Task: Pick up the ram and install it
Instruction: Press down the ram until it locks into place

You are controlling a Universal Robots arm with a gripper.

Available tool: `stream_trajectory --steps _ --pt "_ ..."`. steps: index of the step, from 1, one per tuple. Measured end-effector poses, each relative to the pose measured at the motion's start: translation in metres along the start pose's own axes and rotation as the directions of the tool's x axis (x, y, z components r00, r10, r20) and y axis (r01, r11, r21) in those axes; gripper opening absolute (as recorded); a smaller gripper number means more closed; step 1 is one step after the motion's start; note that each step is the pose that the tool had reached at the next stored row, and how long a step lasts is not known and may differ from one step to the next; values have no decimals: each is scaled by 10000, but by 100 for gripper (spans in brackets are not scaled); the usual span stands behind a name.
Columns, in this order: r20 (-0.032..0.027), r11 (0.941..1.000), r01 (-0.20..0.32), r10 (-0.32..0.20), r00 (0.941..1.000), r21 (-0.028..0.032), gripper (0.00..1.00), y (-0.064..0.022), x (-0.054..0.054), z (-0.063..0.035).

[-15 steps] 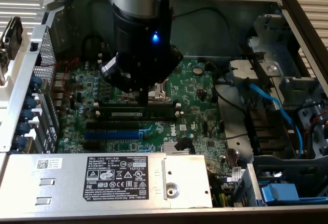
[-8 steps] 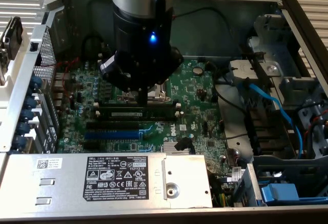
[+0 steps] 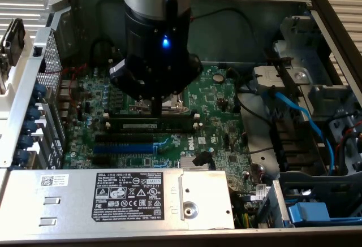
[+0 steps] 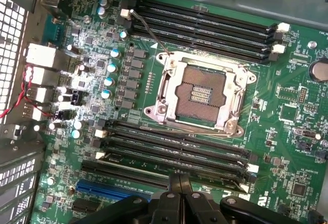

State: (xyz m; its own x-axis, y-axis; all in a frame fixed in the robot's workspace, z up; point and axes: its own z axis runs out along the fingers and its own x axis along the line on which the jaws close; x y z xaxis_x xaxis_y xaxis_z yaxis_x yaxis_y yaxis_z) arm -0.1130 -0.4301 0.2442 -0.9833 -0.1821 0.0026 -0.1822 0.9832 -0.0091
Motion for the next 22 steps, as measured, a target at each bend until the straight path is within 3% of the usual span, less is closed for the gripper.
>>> stream_trajectory --steps 10,22 --pt "-46 9925 -1219 1219 9925 -7 10 0 0 0" --pt "-63 9717 -2362 2362 9717 -8 10 0 0 0"
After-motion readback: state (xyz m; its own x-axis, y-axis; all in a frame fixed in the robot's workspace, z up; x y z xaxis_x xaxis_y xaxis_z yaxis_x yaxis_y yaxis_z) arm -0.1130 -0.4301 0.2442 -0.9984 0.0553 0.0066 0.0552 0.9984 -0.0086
